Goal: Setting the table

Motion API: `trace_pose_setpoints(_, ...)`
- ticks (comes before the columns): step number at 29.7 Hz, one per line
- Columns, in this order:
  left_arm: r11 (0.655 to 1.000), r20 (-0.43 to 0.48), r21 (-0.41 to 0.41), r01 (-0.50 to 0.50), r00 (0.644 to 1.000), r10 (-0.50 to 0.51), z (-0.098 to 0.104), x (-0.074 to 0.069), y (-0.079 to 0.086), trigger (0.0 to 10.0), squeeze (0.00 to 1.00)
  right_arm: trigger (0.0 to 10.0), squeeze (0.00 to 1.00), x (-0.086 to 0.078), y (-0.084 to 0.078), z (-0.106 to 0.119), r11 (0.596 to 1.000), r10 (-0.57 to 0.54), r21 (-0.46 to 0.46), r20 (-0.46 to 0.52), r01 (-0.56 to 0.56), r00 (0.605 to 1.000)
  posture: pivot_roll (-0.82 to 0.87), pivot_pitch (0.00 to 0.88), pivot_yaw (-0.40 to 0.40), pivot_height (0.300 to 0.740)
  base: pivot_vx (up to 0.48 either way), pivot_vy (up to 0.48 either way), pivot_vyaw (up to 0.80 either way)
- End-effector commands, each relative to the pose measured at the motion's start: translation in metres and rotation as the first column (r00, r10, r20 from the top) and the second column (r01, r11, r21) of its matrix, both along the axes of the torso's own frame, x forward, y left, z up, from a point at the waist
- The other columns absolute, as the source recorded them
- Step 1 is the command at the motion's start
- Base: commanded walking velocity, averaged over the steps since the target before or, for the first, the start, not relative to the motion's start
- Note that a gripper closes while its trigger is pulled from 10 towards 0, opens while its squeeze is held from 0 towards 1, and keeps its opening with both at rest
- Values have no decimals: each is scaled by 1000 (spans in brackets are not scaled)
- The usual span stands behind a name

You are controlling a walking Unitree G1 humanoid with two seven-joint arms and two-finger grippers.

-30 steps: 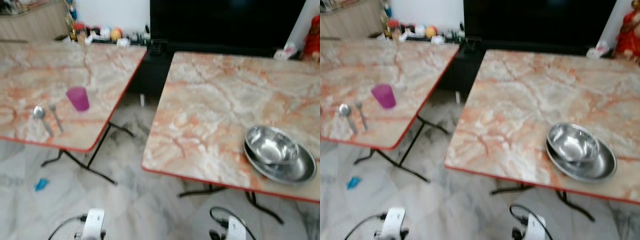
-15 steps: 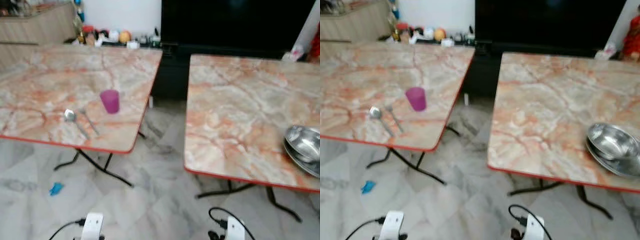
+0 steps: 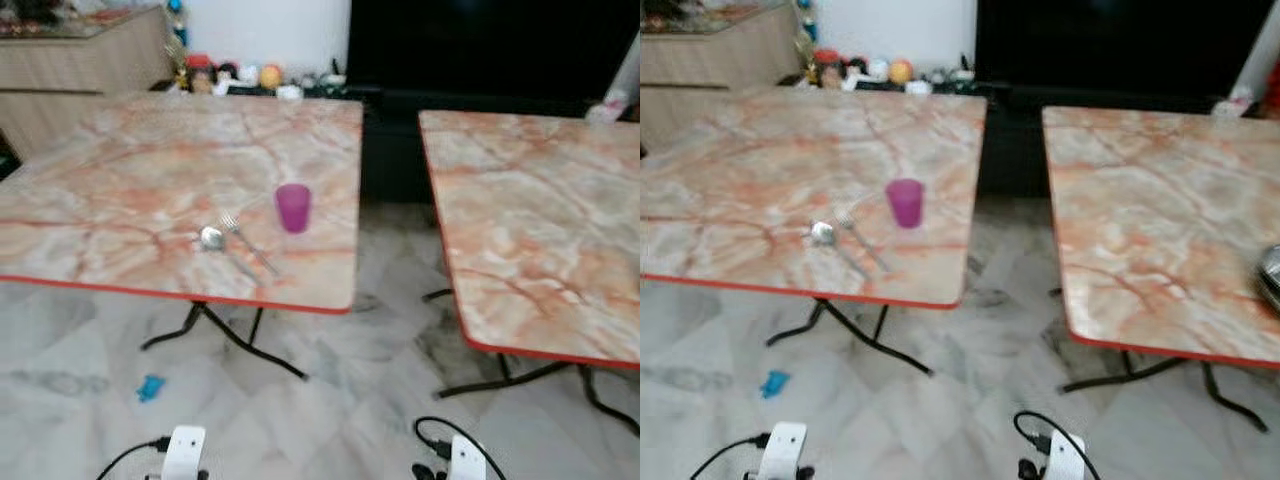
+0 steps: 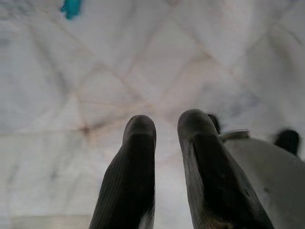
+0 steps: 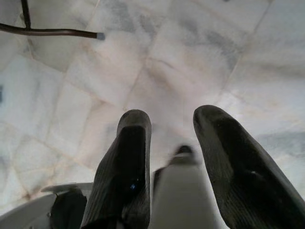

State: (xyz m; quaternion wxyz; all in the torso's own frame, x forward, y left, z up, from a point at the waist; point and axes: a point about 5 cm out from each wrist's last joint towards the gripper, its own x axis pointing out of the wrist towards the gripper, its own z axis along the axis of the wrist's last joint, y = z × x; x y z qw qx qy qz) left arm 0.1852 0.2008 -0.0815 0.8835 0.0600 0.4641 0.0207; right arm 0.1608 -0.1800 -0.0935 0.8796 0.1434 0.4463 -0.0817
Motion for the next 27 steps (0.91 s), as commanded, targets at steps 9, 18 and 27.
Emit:
trace_pose_setpoints(9, 1000, -7, -12, 2, 1000, -3, -2, -3, -5, 10000, 0, 10000, 0, -6, -7, -2, 1000, 0, -25, -18, -1, 1000, 27, 0, 4, 740, 0, 457, 0)
trace_pose_setpoints(18, 1000, -5, 1, 10, 1000, -10, -2, -3, -4, 10000, 0, 10000, 0, -5, -5, -1, 1000, 14, -26, -17, -14, 1000, 29, 0, 3, 740, 0, 156, 0)
trace_pose_setpoints(27, 1000, 0, 4, 6, 1000, -6, -2, -2, -4, 10000, 0, 10000, 0, 9, -3, 4, 999, 24, -31, 36, -23, 999, 29, 0, 4, 740, 0, 0, 0)
